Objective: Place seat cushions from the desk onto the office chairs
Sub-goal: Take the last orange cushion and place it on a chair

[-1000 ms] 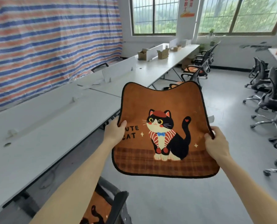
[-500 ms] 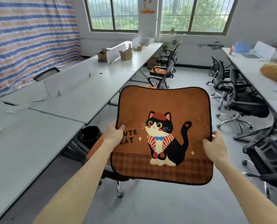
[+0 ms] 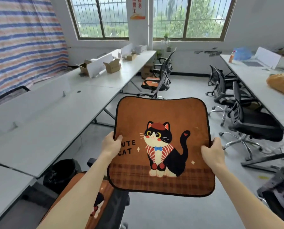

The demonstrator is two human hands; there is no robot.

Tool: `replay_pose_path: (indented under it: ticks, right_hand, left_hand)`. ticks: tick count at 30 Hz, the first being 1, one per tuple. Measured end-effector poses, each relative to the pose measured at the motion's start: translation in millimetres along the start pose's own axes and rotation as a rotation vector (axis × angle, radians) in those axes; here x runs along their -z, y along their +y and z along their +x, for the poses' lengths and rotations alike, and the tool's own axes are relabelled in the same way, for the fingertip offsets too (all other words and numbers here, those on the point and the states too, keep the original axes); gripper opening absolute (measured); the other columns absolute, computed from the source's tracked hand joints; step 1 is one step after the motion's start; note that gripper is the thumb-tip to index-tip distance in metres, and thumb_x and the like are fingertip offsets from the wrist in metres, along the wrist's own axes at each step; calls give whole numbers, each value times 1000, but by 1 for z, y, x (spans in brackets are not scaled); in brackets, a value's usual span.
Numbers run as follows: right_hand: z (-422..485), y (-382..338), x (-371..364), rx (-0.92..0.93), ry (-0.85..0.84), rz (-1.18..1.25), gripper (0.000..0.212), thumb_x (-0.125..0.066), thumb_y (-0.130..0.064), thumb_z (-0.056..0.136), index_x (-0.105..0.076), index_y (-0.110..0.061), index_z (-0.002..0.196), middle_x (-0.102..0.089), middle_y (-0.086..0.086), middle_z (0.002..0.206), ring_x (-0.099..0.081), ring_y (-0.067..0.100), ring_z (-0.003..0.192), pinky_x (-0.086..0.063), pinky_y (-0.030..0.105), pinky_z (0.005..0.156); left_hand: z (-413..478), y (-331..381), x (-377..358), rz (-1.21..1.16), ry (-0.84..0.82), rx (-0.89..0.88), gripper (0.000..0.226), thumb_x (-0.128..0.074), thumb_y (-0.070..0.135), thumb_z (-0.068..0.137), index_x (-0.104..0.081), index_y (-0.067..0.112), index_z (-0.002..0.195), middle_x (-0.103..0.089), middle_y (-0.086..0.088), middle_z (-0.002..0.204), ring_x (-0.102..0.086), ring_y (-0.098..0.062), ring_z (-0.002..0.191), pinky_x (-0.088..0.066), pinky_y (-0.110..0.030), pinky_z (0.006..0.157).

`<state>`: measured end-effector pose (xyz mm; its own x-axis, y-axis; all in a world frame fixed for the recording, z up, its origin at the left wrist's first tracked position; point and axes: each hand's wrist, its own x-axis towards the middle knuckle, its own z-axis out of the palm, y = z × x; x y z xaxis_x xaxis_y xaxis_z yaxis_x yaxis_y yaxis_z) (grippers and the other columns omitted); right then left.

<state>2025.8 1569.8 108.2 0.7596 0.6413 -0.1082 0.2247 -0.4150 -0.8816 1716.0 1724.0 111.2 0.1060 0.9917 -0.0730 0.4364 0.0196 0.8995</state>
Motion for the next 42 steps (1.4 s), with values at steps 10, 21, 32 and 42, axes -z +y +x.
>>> replay_pose_path:
  ticks: [10,21,32,42]
  right_hand:
    - [262,-72,-50,54,-18,-46,24,-47,-3,90,-42,-14,111,-59,10,88,-59,25,70,-44,33,52]
    - [562,-148,-108,73,20,-12,40,-48,-4,90,-42,-18,126,-60,1,98,-63,24,79,-51,35,63]
    - [882,-161,-153,82,-11,-10,47,-50,-2,90,-43,-18,133,-57,4,115,-64,22,84,-52,35,65]
    - [1176,-233,-159,98,-92,-1,46,-45,3,87,-44,-18,128,-59,3,108,-62,17,80,-47,30,56]
  left_hand:
    - [234,69,-102,7,69,30,21,-51,32,101,-63,28,117,-67,6,106,-63,-21,98,-51,-36,82]
    - [519,146,-233,78,90,-6,35,-48,31,102,-58,17,133,-66,-1,119,-59,-20,97,-44,-31,81]
    - [769,221,-391,186,93,-24,36,-45,37,102,-55,18,131,-67,-1,114,-63,-26,101,-52,-43,89]
    - [983,330,-534,187,208,-33,33,-46,32,103,-57,15,129,-67,-4,121,-61,-25,106,-46,-35,88]
